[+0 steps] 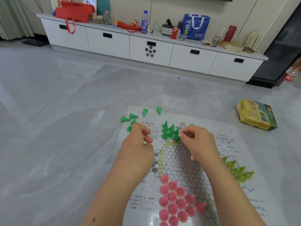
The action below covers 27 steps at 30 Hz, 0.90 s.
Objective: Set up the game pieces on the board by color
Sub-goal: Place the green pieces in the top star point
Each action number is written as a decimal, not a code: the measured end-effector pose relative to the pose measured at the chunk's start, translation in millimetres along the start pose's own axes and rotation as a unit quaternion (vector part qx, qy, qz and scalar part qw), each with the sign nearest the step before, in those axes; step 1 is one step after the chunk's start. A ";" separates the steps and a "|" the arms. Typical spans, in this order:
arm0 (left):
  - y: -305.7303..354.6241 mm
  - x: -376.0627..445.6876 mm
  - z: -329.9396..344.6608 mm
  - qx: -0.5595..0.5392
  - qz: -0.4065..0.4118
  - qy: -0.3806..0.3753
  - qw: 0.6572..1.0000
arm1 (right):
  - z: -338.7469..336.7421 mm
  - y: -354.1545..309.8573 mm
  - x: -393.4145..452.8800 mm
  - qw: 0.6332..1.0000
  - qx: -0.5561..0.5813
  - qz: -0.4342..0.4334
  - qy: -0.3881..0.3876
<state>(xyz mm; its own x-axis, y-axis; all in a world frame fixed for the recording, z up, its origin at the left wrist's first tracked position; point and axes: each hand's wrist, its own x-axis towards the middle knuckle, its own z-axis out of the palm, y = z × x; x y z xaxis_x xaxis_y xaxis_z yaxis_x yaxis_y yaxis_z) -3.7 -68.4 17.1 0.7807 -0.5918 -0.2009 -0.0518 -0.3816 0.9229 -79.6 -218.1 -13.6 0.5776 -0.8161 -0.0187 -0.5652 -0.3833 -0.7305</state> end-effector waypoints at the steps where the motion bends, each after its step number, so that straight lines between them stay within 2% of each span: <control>1: 0.2 0.1 0.0 -0.002 -0.001 0.001 1.000 | 0.1 0.2 0.0 1.000 0.001 -0.001 0.001; 17: -1.2 1.6 0.4 -0.021 0.011 0.002 1.000 | 0.3 -1.8 -1.1 1.000 -0.009 0.000 -0.001; 21: 3.3 4.8 0.6 -0.112 0.018 0.050 0.992 | -12.5 -20.1 -4.5 0.999 0.029 -0.028 0.023; 23: 5.6 6.1 -1.0 -0.205 0.010 0.072 0.976 | -20.3 -36.2 -11.2 0.992 0.101 -0.073 -0.023; 25: 6.9 5.0 -3.0 -0.294 -0.003 0.065 0.953 | -24.0 -50.4 -20.0 0.975 0.144 -0.124 -0.116; 27: 5.8 3.0 -4.3 -0.334 -0.008 0.053 0.941 | -21.5 -57.9 -26.9 0.953 0.158 -0.165 -0.200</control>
<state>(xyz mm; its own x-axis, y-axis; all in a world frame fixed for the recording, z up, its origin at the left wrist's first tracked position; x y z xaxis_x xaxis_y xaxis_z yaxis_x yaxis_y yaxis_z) 1.1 -69.3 23.3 0.8376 -0.5019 -0.2157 0.3359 0.1617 0.9279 -75.1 -183.2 43.9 0.9074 -0.4188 0.0357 -0.1443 -0.3902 -0.9094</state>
